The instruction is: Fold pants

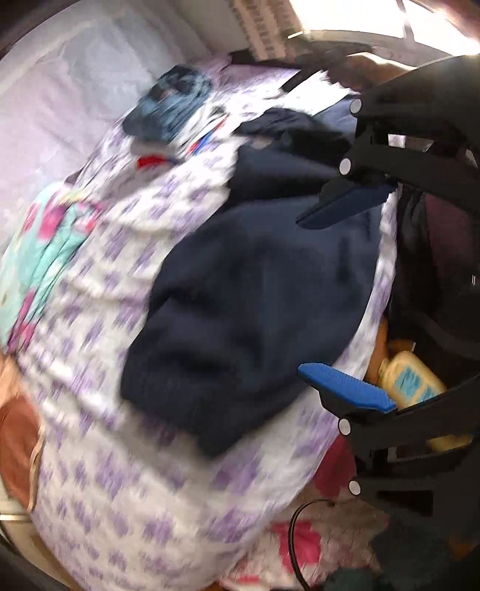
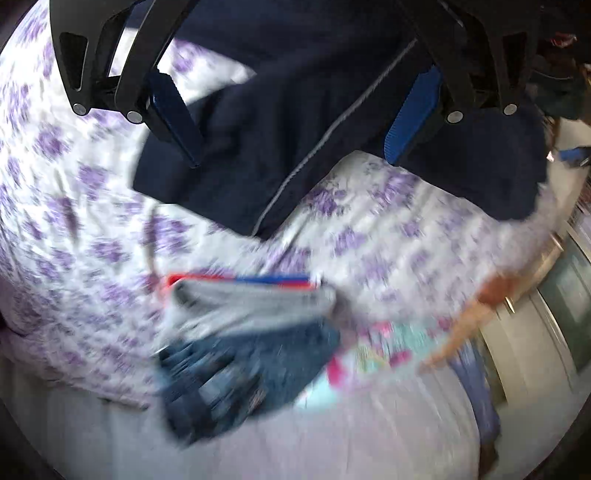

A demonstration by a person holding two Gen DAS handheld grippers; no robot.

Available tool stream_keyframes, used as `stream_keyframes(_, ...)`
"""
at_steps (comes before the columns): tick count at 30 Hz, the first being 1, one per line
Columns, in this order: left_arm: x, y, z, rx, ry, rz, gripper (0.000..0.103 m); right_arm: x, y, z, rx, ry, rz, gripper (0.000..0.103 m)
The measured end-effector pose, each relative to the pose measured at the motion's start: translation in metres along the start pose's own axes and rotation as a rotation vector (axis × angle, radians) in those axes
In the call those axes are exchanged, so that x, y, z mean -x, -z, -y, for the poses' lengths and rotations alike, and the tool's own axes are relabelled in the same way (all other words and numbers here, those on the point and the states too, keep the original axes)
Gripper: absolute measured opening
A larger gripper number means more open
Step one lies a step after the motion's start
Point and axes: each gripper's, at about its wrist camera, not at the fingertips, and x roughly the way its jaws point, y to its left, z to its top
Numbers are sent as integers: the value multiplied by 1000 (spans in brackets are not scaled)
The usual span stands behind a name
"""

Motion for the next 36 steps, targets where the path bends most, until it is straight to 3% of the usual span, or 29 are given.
stream_keyframes(3, -19, 27, 28, -36, 49, -53, 73, -54, -4, -28, 90, 125, -125, 98)
stream_keyframes(5, -28, 45, 40, -49, 83, -85, 73, -91, 5, -36, 149, 209, -221, 69)
stream_keyframes(6, -31, 51, 42, -50, 94, -97, 73, -97, 14, -33, 162, 204, -221, 68)
stream_keyframes(7, -35, 58, 46, -49, 110, -110, 73, -89, 17, -32, 185, 176, -165, 28)
stream_keyframes(8, -36, 62, 47, -48, 122, -114, 74, -79, 17, -29, 185, 151, -143, 9)
stream_keyframes(10, -38, 67, 48, -31, 142, -106, 81, -32, 22, -9, 112, 38, 10, 8)
stream_keyframes(12, -42, 69, 44, -2, 166, -95, 85, 23, 39, 6, 74, -10, 190, 8)
stream_keyframes(15, -53, 72, 39, 45, 219, -106, 85, 106, 111, 33, -46, -37, 460, 8)
stream_keyframes(16, -59, 72, 40, 54, 238, -111, 85, 121, 146, 39, -101, -41, 531, 8)
stream_keyframes(18, -68, 73, 39, 62, 268, -121, 85, 124, 201, 48, -215, -37, 585, 9)
stream_keyframes(21, -85, 73, 35, 94, 291, -130, 85, 90, 271, 54, -371, -40, 506, 18)
stream_keyframes(23, -97, 72, 35, 105, 281, -137, 86, 81, 290, 60, -433, -55, 466, 24)
stream_keyframes(24, -101, 72, 34, 112, 280, -143, 87, 88, 296, 64, -449, -33, 476, 33)
stream_keyframes(26, -107, 73, 32, 118, 286, -158, 87, 114, 300, 66, -449, 60, 537, 73)
stream_keyframes(28, -110, 75, 28, 138, 294, -153, 88, 141, 298, 66, -429, 149, 613, 88)
stream_keyframes(31, -113, 77, 21, 173, 328, -151, 88, 163, 276, 56, -309, 188, 626, 93)
stream_keyframes(33, -115, 77, 20, 186, 335, -141, 90, 158, 246, 42, -176, 192, 571, 95)
stream_keyframes(34, -115, 77, 21, 185, 336, -136, 90, 151, 234, 31, -113, 212, 533, 96)
stream_keyframes(36, -115, 78, 24, 171, 337, -127, 91, 114, 212, 7, 62, 306, 372, 93)
